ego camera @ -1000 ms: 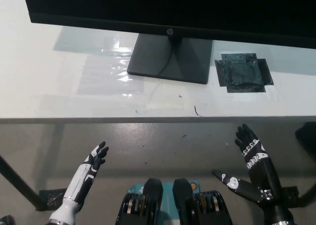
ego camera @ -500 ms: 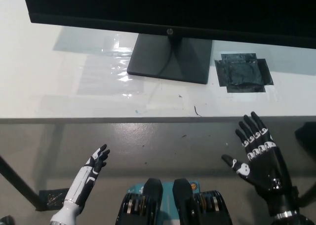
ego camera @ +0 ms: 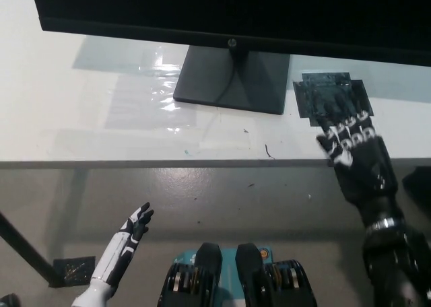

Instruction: The monitor is being placed at the center of the desk and the robot uses its right hand to grab on the right side of the monitor and tilt the angle of the montior sideways.

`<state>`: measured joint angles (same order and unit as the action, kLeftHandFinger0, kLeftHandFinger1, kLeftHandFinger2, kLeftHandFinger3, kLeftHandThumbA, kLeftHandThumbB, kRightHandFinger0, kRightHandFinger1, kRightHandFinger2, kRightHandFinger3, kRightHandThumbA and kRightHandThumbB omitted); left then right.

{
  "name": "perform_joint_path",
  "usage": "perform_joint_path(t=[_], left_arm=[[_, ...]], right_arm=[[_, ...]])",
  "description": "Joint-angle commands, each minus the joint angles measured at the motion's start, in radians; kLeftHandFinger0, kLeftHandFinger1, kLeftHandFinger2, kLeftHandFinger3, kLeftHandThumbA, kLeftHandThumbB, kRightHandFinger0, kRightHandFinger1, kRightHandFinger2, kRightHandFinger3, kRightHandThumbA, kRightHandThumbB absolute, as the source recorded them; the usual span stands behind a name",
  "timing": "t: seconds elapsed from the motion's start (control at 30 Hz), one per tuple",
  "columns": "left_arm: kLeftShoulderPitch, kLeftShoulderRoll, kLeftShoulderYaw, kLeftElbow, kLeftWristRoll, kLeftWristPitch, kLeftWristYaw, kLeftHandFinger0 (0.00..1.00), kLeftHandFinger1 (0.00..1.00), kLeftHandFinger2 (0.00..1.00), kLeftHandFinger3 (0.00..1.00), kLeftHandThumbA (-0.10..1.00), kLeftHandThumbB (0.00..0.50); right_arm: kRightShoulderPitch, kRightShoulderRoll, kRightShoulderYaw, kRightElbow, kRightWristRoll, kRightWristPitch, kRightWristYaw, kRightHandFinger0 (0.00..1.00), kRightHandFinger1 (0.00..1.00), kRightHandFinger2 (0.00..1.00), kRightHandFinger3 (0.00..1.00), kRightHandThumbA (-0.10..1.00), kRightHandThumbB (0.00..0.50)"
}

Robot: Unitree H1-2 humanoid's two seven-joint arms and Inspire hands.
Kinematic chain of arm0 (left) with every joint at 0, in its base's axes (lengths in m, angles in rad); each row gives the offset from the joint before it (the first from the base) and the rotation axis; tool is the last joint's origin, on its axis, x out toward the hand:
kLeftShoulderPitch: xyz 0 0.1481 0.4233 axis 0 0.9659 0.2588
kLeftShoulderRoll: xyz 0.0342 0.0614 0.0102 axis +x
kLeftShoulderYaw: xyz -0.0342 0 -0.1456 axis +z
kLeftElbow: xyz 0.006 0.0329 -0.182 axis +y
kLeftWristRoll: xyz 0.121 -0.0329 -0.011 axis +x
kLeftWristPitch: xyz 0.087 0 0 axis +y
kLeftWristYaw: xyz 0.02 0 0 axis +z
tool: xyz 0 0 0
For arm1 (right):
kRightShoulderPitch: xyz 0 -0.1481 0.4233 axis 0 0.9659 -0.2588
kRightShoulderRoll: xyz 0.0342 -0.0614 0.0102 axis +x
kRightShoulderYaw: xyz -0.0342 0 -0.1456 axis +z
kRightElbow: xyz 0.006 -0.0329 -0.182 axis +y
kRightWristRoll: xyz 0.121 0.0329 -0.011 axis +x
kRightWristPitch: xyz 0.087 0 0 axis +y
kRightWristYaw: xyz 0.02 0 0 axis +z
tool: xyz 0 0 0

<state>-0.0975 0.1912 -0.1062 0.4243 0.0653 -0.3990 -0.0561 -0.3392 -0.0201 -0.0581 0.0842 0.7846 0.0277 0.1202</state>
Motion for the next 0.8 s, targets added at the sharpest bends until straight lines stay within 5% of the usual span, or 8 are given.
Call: perform_joint_path(t=[0.0, 0.77], left_arm=[[0.001, 0.012, -0.01, -0.027, 0.029, -0.071, 0.026, 1.0, 1.0, 1.0, 1.0, 1.0, 0.223], [-0.005, 0.023, -0.014, -0.034, 0.045, -0.071, 0.038, 1.0, 1.0, 1.0, 1.0, 1.0, 0.214]], right_arm=[[-0.291, 0.07, -0.18, 0.156, 0.442, 0.24, -0.006, 1.0, 1.0, 1.0, 1.0, 1.0, 0.336], [-0.475, 0.101, -0.362, 0.62, 0.294, 0.238, 0.135, 1.0, 1.0, 1.0, 1.0, 1.0, 0.317]])
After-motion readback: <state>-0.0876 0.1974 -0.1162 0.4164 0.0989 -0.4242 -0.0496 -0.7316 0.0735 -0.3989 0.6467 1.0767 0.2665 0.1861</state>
